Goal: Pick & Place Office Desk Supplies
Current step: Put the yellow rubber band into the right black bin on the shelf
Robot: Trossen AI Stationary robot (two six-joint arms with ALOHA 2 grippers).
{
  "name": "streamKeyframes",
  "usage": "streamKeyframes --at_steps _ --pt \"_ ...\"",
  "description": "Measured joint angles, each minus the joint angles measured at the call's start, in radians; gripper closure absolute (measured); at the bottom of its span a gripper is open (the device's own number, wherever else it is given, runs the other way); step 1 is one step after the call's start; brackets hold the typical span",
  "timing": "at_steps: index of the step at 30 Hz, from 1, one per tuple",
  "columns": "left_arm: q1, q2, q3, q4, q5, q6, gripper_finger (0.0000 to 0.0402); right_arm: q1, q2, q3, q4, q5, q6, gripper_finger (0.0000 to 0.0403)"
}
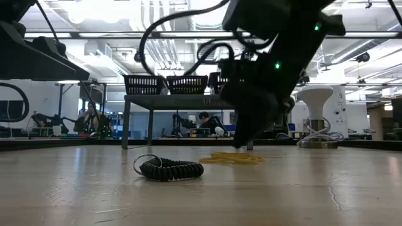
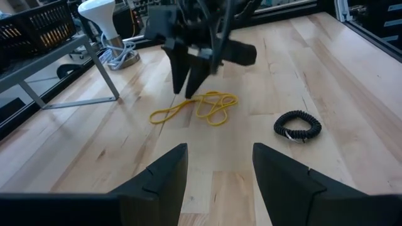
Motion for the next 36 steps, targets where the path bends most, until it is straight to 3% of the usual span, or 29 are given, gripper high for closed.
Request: streamKeyframes --at_steps 4,10,13,17,21,27,32,36 --pt "0.0 0.0 0.0 -0.002 0.0 0.0 0.0217 -0.014 0.032 -0.003 0.006 -0.048 -0.006 0.0301" --pt "0.002 0.0 0.0 -0.003 0.0 -0.003 0.0217 -0.011 0.043 -0.009 0.026 -0.025 -0.049 0.038" --pt "0.002 0.0 0.0 -0.003 0.0 -0.003 0.0217 0.004 0.032 -0.031 0.114 0.115 -0.122 0.0389" --pt "0.003 0.0 0.0 -0.004 0.0 -0.004 0.0217 0.036 -0.04 -0.073 0.401 0.361 -0.261 0.0393" --pt "0.004 0.0 0.0 -0.003 0.0 -0.004 0.0217 0.089 -0.083 -0.115 0.708 0.55 -0.52 0.0394" --pt "0.007 0.0 0.0 -0.003 0.0 -0.003 0.0217 0.115 -0.19 -0.125 1.189 0.581 -1.156 0.0394" --pt "0.007 0.0 0.0 -0.003 0.0 -0.003 0.0217 0.07 -0.28 -0.051 1.293 0.578 -1.533 0.0394" --pt "0.008 0.0 0.0 -0.003 0.0 -0.003 0.0217 -0.004 -0.326 0.002 1.276 0.577 -1.625 0.0394"
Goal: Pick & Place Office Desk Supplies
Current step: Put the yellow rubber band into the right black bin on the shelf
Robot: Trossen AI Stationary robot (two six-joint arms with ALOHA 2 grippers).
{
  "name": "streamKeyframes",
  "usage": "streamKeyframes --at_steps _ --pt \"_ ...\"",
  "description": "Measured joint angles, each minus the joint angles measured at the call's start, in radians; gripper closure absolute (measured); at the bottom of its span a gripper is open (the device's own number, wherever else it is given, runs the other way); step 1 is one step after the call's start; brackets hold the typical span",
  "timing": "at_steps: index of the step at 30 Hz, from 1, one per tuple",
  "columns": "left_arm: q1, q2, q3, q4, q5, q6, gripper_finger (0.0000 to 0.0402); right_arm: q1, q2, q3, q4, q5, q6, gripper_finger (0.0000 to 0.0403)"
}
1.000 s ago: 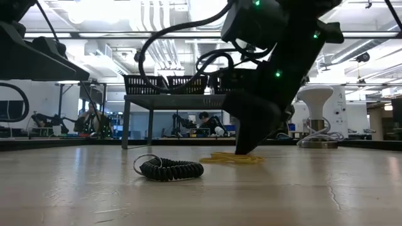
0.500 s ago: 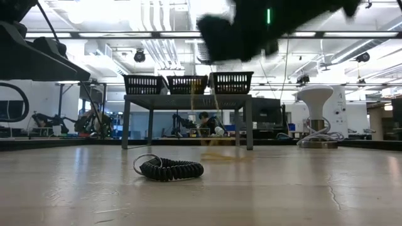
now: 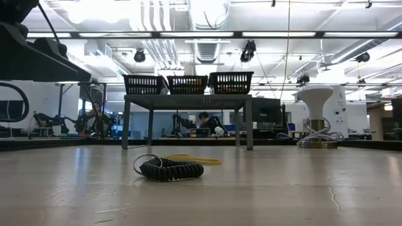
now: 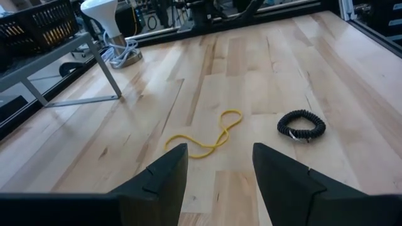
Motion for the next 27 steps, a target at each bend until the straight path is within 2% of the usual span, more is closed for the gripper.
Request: streamKeyframes --at_steps 5,8,11,15,18,20,24,27 --pt "0.0 0.0 0.0 0.0 0.0 0.0 0.0217 -0.115 -0.044 0.03 -0.029 0.001 -0.026 0.0394" --pt "0.0 0.0 0.0 0.0 0.0 0.0 0.0217 -0.198 -0.048 0.029 -0.166 0.044 0.121 0.0394" --pt "0.0 0.0 0.0 0.0 0.0 0.0 0.0217 -0.274 -0.046 0.026 -0.411 0.059 0.315 0.0394" --pt "0.0 0.0 0.0 0.0 0.0 0.0 0.0217 -0.369 -0.045 0.026 -0.747 -0.013 0.626 0.0394" --pt "0.0 0.0 0.0 0.0 0.0 0.0 0.0217 -0.42 -0.044 0.039 -0.921 -0.047 0.777 0.0394" --pt "0.001 0.0 0.0 0.0 0.0 0.0 0.0217 -0.44 -0.045 0.064 -0.977 -0.089 0.822 0.0394" --pt "0.005 0.0 0.0 0.0 0.0 0.0 0.0217 -0.451 -0.046 0.117 -1.047 -0.251 0.83 0.0387" --pt "0.006 0.0 0.0 0.0 0.0 0.0 0.0217 -0.449 -0.046 0.184 -1.122 -0.281 0.836 0.0364"
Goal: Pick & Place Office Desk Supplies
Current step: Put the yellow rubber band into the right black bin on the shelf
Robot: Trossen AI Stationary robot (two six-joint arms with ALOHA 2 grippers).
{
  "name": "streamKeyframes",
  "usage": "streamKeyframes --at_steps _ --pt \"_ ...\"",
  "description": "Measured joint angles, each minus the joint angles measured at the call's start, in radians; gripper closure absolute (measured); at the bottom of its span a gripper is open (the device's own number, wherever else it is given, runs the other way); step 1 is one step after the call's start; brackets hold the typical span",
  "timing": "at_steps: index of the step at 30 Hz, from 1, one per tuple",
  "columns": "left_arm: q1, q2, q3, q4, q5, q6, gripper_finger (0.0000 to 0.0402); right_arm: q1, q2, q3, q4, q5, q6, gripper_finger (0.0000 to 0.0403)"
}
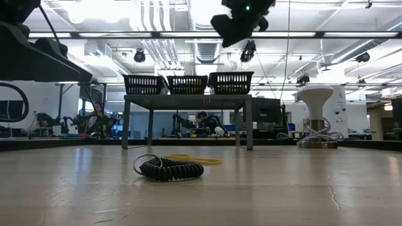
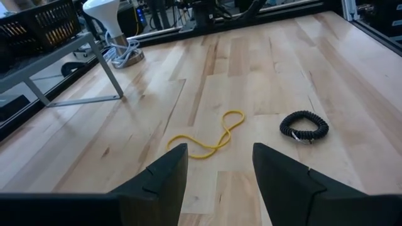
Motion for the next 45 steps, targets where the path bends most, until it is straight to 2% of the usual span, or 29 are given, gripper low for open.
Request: streamKeyframes --at_steps 8,14,16,20,24,28,33,35,45 --pt "0.0 0.0 0.0 0.0 0.0 0.0 0.0217 0.029 0.0 0.146 -0.321 -0.008 0.19 0.0291" --pt "0.0 0.0 0.0 0.0 0.0 0.0 0.0217 0.115 0.003 0.105 -0.368 -0.037 0.186 0.0268" --pt "0.001 0.0 0.0 0.0 0.0 0.0 0.0217 0.121 0.005 0.084 -0.366 -0.112 0.202 0.0265" --pt "0.007 0.0 0.0 0.0 0.0 0.0 0.0217 0.048 0.005 0.07 -0.339 -0.352 0.222 0.0258" --pt "0.019 0.0 0.0 0.0 0.0 0.0 0.0217 -0.053 0.031 0.071 -0.252 -0.614 0.156 0.024" --pt "0.026 0.0 0.0 0.001 0.0 0.0 0.0217 -0.123 0.085 0.071 -0.177 -0.762 0.045 0.0215" --pt "0.026 0.0 0.0 0.001 0.0 0.0 0.0217 -0.144 0.126 0.086 -0.151 -0.751 -0.113 0.0207" --pt "0.027 0.0 0.0 0.001 0.0 0.0 0.0217 -0.142 0.131 0.099 -0.146 -0.723 -0.126 0.0216" --pt "0.029 0.0 0.0 0.004 0.0 0.0 0.0217 -0.149 0.164 0.119 -0.154 -0.712 -0.186 0.0274"
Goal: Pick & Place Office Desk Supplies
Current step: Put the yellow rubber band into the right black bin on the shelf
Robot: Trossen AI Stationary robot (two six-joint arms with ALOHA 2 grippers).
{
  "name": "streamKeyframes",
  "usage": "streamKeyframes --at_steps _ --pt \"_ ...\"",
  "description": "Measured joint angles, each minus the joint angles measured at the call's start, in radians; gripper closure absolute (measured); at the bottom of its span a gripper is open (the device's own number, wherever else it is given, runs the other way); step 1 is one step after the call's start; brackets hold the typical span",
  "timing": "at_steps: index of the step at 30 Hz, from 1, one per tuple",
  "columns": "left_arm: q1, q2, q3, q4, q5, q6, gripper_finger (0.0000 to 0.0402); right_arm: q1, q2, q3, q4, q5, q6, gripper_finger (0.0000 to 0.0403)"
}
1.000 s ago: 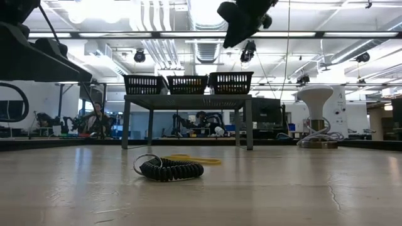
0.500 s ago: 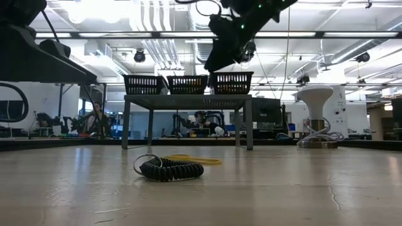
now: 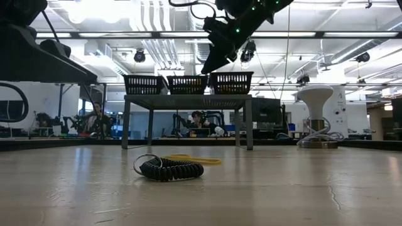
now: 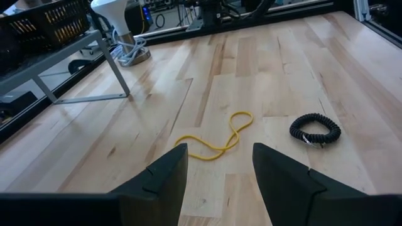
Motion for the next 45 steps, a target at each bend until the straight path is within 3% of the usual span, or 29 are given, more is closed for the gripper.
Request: streamKeyframes --at_steps 10,18,25,28,39,45 --pt "0.0 0.0 0.0 0.0 0.0 0.0 0.0217 -0.017 0.01 0.0 0.007 0.002 0.006 0.0359" --pt "0.0 0.0 0.0 -0.001 0.0 0.0 0.0217 -0.011 0.013 0.0 0.006 0.049 -0.017 0.039" --pt "0.0 0.0 0.0 -0.001 0.0 0.0 0.0217 0.048 -0.012 0.04 -0.005 0.368 0.013 0.0395" --pt "0.0 0.0 0.0 -0.003 0.0 0.0 0.0217 0.071 -0.026 0.066 -0.056 0.439 0.045 0.0395" --pt "0.001 0.0 0.0 -0.003 0.003 -0.004 0.0217 0.058 -0.062 0.082 -0.286 0.437 0.251 0.0394" --pt "0.001 0.0 0.0 -0.002 0.002 -0.005 0.0217 0.029 -0.056 0.08 -0.267 0.379 0.287 0.0368"
